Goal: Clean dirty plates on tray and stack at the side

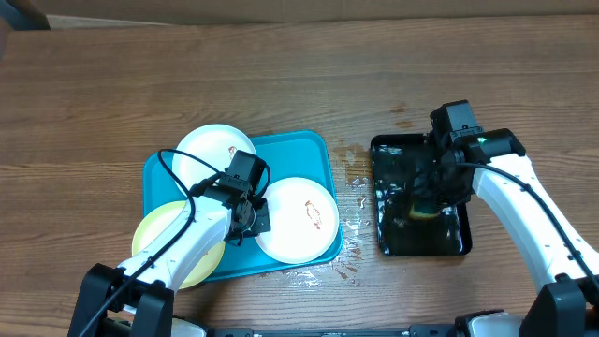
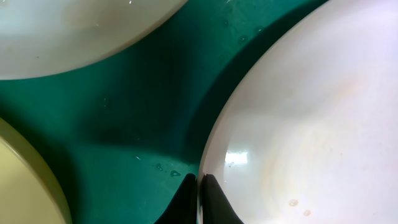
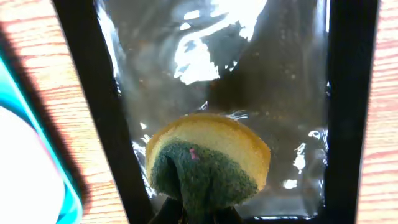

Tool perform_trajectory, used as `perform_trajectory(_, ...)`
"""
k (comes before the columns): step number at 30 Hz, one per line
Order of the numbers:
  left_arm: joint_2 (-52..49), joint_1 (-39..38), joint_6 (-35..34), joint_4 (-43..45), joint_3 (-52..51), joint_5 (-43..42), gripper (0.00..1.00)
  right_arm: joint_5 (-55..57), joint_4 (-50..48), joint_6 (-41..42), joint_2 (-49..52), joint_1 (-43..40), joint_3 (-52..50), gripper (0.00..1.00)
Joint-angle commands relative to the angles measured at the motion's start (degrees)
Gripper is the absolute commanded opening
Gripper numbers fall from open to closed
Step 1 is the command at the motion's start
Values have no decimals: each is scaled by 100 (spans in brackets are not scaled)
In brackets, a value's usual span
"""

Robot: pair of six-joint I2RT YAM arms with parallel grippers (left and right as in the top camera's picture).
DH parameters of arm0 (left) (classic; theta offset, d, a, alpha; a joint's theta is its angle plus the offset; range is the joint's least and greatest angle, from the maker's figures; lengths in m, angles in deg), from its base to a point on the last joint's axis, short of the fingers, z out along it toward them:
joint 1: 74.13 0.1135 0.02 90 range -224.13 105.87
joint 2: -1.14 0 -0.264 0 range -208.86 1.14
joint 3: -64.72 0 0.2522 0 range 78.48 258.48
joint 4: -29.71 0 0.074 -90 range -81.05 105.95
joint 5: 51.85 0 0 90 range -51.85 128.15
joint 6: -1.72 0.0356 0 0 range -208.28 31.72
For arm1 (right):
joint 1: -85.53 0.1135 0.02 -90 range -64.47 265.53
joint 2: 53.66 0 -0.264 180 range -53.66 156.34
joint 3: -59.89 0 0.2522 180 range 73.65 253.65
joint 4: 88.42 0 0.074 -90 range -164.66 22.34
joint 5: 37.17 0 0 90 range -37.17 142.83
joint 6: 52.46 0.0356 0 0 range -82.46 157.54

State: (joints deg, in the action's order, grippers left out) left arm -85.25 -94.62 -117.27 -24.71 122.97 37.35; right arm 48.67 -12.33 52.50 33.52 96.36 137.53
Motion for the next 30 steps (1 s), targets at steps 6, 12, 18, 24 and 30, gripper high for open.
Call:
perform_trajectory(6, -50, 22, -286, -15, -52, 149, 4, 31, -20, 7, 26, 35, 24, 4)
perform_trajectory(12, -50, 22, -391, 44, -52, 195, 9, -46, -48, -35, 28, 35, 24, 4)
perform_trajectory(18, -50, 22, -577, 44, -52, 289, 21, -46, -96, -35, 28, 35, 24, 4)
perform_trajectory(24, -50, 22, -575, 46, -76, 291, 22, -44, -138, -33, 35, 35, 24, 4)
perform_trajectory(30, -50, 22, -577, 304, -341, 271, 18, 162, -267, -9, 61, 35, -31, 4)
